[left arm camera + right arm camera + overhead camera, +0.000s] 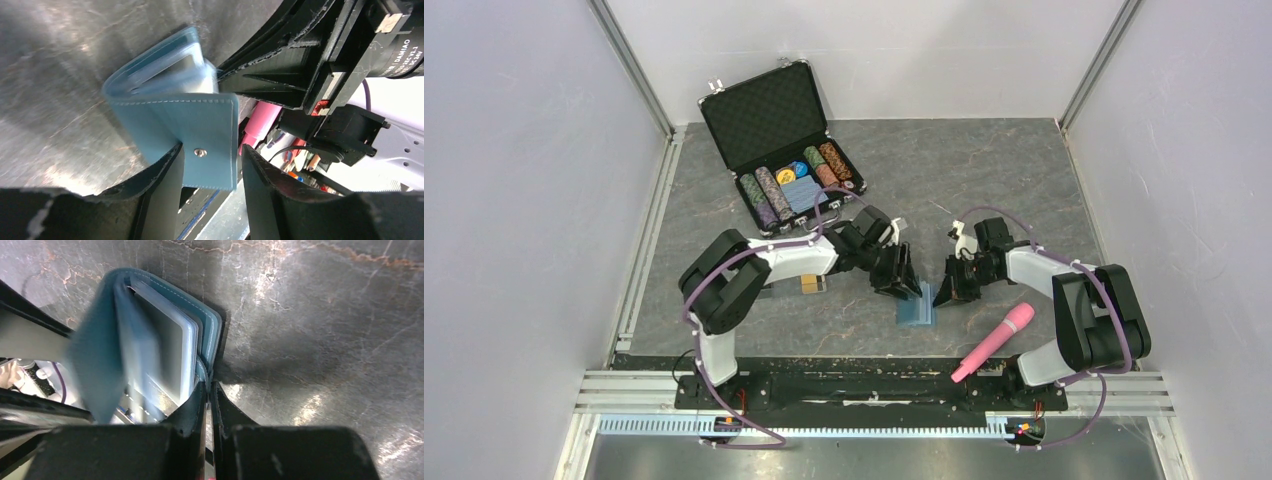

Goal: Put the credit cards into the card holder
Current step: Close the card holder at the center of the board.

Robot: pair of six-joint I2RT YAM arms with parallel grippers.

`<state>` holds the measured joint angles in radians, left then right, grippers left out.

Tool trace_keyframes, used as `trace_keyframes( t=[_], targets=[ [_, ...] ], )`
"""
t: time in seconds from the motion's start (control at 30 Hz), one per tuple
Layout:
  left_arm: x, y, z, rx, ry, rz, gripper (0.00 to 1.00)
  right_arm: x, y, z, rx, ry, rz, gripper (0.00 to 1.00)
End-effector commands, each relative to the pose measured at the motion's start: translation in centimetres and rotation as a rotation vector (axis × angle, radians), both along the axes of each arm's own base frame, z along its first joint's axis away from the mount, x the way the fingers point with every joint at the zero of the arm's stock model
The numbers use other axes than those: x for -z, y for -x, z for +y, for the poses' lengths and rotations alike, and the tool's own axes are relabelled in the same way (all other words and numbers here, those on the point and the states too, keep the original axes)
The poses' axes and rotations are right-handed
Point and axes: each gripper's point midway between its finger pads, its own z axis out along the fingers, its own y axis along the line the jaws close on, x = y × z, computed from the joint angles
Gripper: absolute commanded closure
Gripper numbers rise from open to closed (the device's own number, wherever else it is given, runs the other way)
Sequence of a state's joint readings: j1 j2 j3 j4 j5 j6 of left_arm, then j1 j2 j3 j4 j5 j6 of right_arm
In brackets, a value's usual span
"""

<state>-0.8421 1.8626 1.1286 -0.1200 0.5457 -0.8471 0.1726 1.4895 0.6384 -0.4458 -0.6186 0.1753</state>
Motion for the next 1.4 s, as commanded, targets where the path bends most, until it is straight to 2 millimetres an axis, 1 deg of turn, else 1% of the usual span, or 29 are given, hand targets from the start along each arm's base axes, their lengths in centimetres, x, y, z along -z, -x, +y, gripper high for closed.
trace_keyframes(
  t=[0.0,0.1,0.2,0.23,0.33,0.4,0.47,0.53,0.6,0.67,0.73,0.83,0.93,1.1,1.27,1.37],
  targets=[
    [-1.4,0.6,-2.7,0.063,0.086,0.021,0.47,-0.5,0.0,1.2,-0.001,-0.072,-0.006,1.0],
    [-0.7,0.5,-2.6,0.057,0.062,0.025,0.46,-0.6,0.2,1.7,0.0,-0.101,0.005,1.0],
    [0.3,0.6,-1.7,0.049,-0.002,0.022,0.48,-0.7,0.4,2.0,0.0,-0.118,0.015,1.0],
    [0.8,0.7,-1.3,0.053,-0.026,0.021,0.49,-0.7,0.4,2.0,0.0,-0.119,0.014,1.0],
    [2.4,1.1,-0.1,0.054,-0.098,0.035,0.57,-0.7,0.2,1.8,-0.004,-0.103,0.008,0.99],
    [3.2,1.3,0.3,0.056,-0.127,0.041,0.66,-0.6,-0.1,1.3,-0.003,-0.064,-0.009,0.87],
    [3.9,1.5,0.7,0.061,-0.153,0.049,0.7,-0.8,-0.7,0.7,-0.007,-0.018,-0.039,0.75],
    [4.5,1.5,1.1,0.067,-0.186,0.047,0.74,-1.1,-1.3,0.1,-0.01,0.025,-0.069,0.69],
    [5.1,1.7,1.5,0.075,-0.223,0.049,0.79,-1.4,-1.9,-0.3,-0.017,0.056,-0.093,0.66],
    [5.6,1.8,1.9,0.085,-0.264,0.048,0.82,-1.5,-2.2,-0.5,-0.02,0.068,-0.106,0.68],
    [6.0,1.8,2.1,0.093,-0.287,0.048,0.84,-1.8,-2.5,-0.2,-0.032,0.049,-0.122,0.72],
    [6.3,2.0,2.4,0.1,-0.309,0.046,0.84,-2.3,-3.1,0.5,-0.052,0.008,-0.15,0.78],
    [6.3,2.0,2.5,0.102,-0.313,0.047,0.85,-2.3,-3.2,1.1,-0.079,-0.029,-0.153,0.8],
    [6.6,2.2,2.6,0.105,-0.322,0.053,0.85,-2.0,-2.7,2.0,-0.104,-0.1,-0.137,0.83],
    [6.7,2.2,2.8,0.104,-0.332,0.055,0.84,-0.9,-1.5,2.0,-0.119,-0.11,-0.088,0.85],
    [6.8,2.1,3.0,0.099,-0.35,0.051,0.8,-0.6,-0.6,1.8,-0.124,-0.106,-0.061,0.85]
  ],
)
